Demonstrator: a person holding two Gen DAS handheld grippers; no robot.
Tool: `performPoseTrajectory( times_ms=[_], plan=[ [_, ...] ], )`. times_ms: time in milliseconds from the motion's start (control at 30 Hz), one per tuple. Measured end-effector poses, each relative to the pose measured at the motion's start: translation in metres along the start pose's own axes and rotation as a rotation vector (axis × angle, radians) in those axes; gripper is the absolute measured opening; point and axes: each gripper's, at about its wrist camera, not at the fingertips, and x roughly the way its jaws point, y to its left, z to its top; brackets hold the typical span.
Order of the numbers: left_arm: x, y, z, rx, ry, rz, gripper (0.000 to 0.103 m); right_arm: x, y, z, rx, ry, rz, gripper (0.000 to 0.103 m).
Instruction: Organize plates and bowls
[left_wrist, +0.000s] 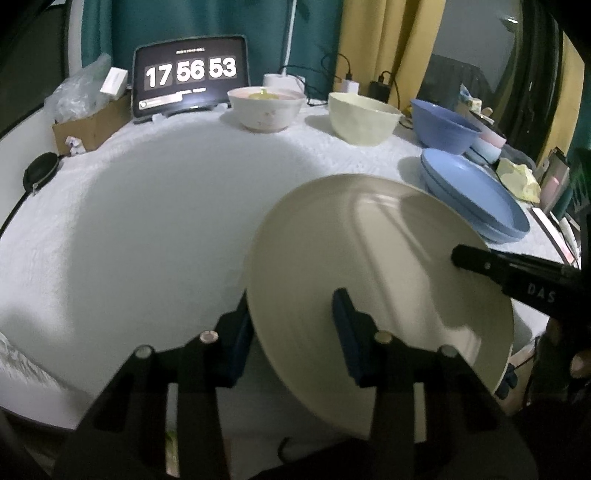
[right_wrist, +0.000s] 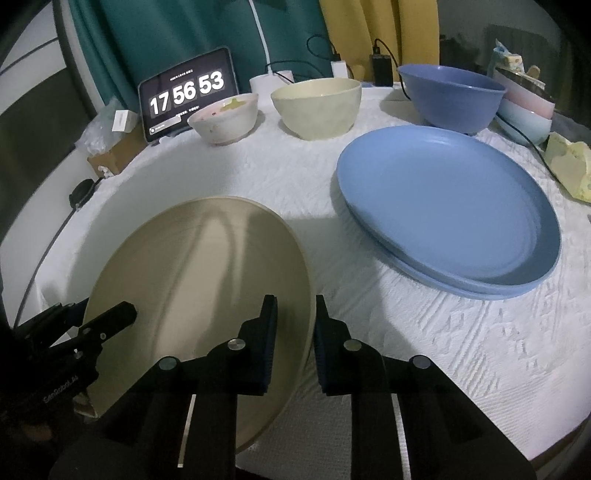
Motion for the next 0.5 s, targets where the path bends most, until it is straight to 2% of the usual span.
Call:
performPoseTrajectory(
  times_ms=[500],
  plan=[
    [-0.017,-0.009,0.020,-0.001,-0.056,-0.008,0.042,-0.026,-0.005,0.017,0.002,-0.081,0.023,0.020]
  ],
)
